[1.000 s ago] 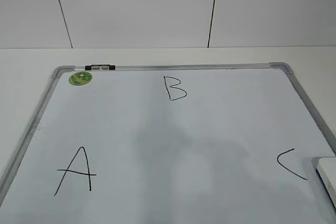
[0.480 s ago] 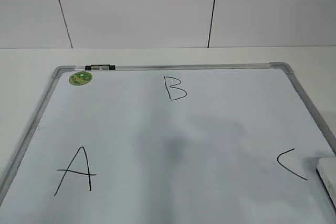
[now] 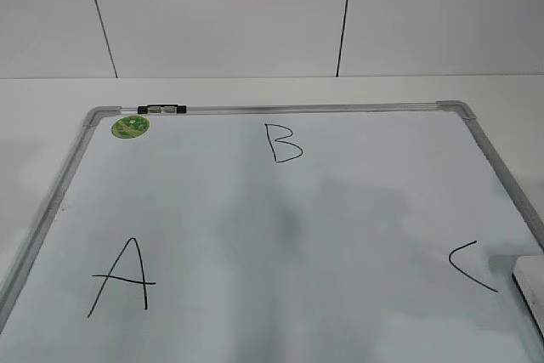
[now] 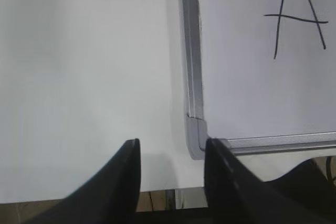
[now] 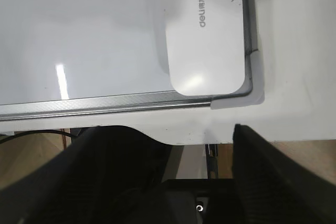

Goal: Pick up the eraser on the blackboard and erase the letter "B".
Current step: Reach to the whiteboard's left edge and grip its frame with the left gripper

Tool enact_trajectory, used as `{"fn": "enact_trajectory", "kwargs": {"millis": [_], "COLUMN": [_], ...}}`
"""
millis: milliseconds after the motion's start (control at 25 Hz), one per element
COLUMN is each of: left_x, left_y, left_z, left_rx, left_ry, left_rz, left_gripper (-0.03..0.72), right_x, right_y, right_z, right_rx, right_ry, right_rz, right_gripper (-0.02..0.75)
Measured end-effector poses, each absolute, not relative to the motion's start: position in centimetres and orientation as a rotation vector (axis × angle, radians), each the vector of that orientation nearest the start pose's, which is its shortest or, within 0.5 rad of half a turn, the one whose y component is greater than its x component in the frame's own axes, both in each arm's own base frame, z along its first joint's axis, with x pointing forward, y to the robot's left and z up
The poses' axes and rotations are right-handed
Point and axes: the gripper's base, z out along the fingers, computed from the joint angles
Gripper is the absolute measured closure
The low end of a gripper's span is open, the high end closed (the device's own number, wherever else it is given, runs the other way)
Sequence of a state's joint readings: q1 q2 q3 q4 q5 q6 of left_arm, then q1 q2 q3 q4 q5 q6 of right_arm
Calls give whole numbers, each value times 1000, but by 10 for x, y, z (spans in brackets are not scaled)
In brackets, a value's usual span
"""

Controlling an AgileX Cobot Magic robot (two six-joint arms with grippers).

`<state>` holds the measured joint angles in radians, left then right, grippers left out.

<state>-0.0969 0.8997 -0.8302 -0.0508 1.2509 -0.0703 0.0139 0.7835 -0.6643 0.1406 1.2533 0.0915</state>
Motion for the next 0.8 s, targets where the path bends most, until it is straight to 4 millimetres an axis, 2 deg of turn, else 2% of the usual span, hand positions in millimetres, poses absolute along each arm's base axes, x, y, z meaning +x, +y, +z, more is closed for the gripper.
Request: {"fn": "enact_trajectory", "kwargs": {"millis": [160, 440, 600, 800], "left_x": [176, 252, 287, 317], "left_y": [-21, -29, -32, -35], "left_z": [290, 268, 255, 231], "left_rx": [20, 11, 8, 3], "left_ry": [2916, 2957, 2959, 2990], "left_rz": [-100, -93, -91, -90], "left_gripper": [381, 381, 381, 381], "right_x": [109, 113, 113, 113], "right_y": [14, 14, 14, 14], "right_z": [281, 295, 296, 296], "right_rx": [137, 127, 126, 126], "right_ry": [2849, 2799, 2797, 2797], "right_rz": [220, 221, 221, 221], "right_gripper": [154, 154, 154, 154]}}
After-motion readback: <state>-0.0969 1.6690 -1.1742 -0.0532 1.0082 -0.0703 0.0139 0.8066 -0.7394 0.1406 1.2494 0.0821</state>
